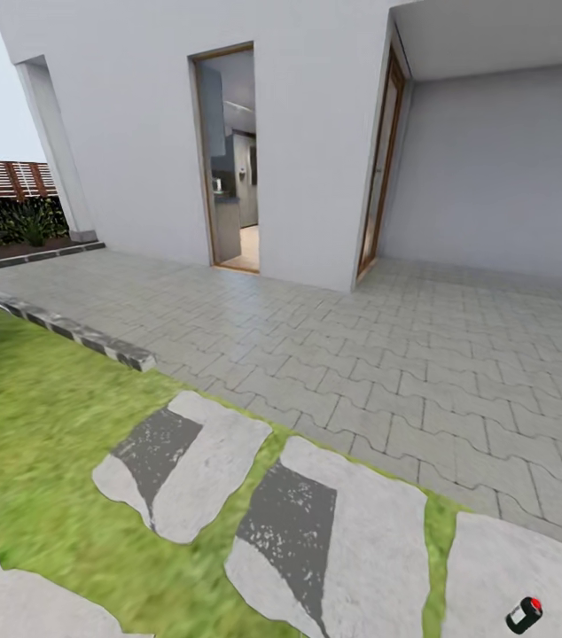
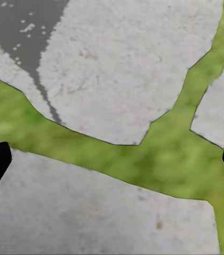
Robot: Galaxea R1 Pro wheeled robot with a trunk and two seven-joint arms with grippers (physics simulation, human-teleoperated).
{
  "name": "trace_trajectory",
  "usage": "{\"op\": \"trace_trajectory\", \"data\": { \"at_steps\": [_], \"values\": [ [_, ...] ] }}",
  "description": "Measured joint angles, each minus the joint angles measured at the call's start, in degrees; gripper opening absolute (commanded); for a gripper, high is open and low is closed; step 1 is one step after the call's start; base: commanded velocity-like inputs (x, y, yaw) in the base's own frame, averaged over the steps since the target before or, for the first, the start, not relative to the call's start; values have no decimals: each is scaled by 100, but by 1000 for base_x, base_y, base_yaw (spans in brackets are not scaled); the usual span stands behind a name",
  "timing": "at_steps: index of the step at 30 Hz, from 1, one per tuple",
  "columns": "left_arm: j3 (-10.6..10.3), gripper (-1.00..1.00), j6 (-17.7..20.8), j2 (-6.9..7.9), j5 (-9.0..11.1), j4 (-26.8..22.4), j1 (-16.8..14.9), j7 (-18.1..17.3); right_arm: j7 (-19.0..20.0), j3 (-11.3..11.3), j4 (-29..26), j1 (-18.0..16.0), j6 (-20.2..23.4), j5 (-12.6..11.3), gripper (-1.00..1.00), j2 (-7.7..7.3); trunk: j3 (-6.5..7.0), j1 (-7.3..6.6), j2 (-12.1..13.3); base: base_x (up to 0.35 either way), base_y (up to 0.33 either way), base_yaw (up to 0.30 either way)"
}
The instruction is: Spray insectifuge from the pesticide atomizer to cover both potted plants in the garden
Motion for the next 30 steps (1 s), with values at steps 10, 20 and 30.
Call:
{"op": "trace_trajectory", "data": {
  "at_steps": [10,20,30],
  "values": [
    [-1,100,0,0,0,0,0,0,0,0,0,0,0,0,100,2,0,0,0,278,240,0],
    [-3,100,0,0,0,1,-1,0,0,0,-2,2,1,0,100,1,0,0,-1,278,235,-135],
    [-8,100,-2,0,-2,2,-2,0,0,0,-2,2,1,0,100,1,0,0,0,282,224,-260]
  ]
}}
